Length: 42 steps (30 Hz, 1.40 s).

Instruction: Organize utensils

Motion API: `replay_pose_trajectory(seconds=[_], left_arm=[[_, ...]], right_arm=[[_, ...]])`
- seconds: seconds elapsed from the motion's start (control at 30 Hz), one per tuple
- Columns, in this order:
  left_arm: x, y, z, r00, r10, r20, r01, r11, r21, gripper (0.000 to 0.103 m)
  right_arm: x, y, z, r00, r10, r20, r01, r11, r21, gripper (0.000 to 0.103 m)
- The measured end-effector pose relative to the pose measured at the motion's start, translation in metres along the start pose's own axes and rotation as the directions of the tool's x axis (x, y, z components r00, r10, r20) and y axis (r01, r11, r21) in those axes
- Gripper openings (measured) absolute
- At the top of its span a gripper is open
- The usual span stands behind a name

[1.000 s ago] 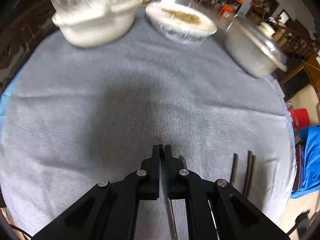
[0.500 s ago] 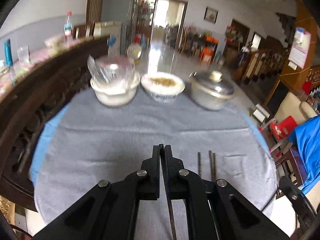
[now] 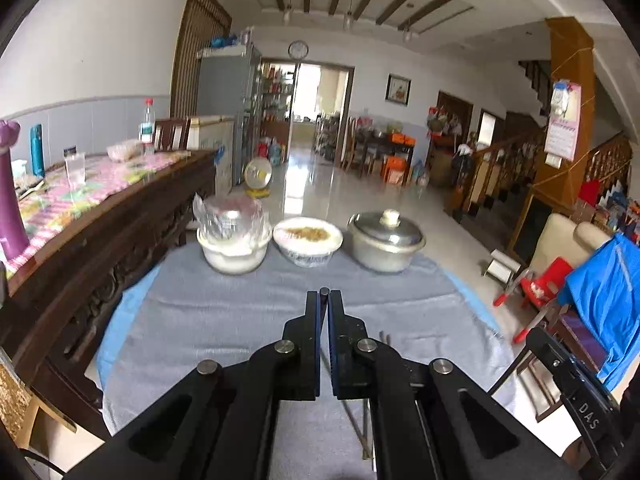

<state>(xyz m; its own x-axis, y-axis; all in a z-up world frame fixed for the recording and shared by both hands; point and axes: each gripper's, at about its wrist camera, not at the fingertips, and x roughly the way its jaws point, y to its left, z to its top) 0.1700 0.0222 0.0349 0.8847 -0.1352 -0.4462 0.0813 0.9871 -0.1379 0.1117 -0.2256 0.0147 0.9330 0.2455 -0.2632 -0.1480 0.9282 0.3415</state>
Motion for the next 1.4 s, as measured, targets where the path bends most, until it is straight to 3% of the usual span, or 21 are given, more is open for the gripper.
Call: replay_pose_trajectory(seconds=[0.27, 0.53, 0.67, 0.83, 0.9, 0.97, 1.0, 1.1, 1.2, 1.4], left_arm=[[-0.053, -0.005, 0.023, 0.993, -0.051, 0.108, 0.051, 0.999, -0.001, 0.003], [-0.101, -0.01, 0.032, 0.975, -0.133, 0.175, 0.132, 0.991, 0.016, 0.003], [-0.107, -0.012, 0.029, 0.974, -0.136, 0.183, 0.132, 0.991, 0.037, 0.003], [-0.058, 0.015, 0.027, 0.995, -0.09, 0.038, 0.091, 0.996, -0.024, 0.004], [-0.014, 0.036, 0.021, 0.997, -0.037, -0.074, 0.033, 0.998, -0.06, 0.022], [0.042, 0.058, 0.011, 0.976, 0.017, -0.218, -0.034, 0.997, -0.073, 0.034], [0.061, 0.064, 0.005, 0.964, 0.042, -0.264, -0.063, 0.995, -0.072, 0.034], [0.128, 0.084, -0.022, 0.906, 0.122, -0.404, -0.157, 0.986, -0.055, 0.034], [0.177, 0.095, -0.045, 0.864, 0.136, -0.485, -0.192, 0.979, -0.068, 0.034], [0.232, 0.083, -0.064, 0.823, 0.145, -0.55, -0.196, 0.98, -0.035, 0.034]], right_arm=[[-0.041, 0.018, 0.022, 0.99, 0.029, 0.136, -0.03, 1.0, 0.003, 0.007], [-0.071, 0.031, 0.036, 0.975, 0.118, 0.188, -0.119, 0.993, -0.008, 0.007], [-0.073, 0.039, 0.033, 0.976, 0.126, 0.178, -0.122, 0.992, -0.033, 0.007], [-0.061, 0.027, 0.024, 0.987, 0.104, 0.122, -0.104, 0.995, -0.006, 0.007], [-0.055, 0.021, 0.022, 0.989, 0.109, 0.097, -0.111, 0.994, 0.022, 0.007], [-0.055, 0.017, 0.022, 0.988, 0.122, 0.091, -0.125, 0.991, 0.038, 0.007], [-0.054, 0.015, 0.022, 0.988, 0.129, 0.088, -0.133, 0.99, 0.042, 0.007], [-0.055, 0.013, 0.023, 0.987, 0.134, 0.092, -0.139, 0.989, 0.044, 0.007], [-0.056, 0.01, 0.026, 0.985, 0.134, 0.108, -0.141, 0.989, 0.051, 0.007], [-0.065, 0.003, 0.036, 0.979, 0.165, 0.121, -0.174, 0.983, 0.064, 0.007]])
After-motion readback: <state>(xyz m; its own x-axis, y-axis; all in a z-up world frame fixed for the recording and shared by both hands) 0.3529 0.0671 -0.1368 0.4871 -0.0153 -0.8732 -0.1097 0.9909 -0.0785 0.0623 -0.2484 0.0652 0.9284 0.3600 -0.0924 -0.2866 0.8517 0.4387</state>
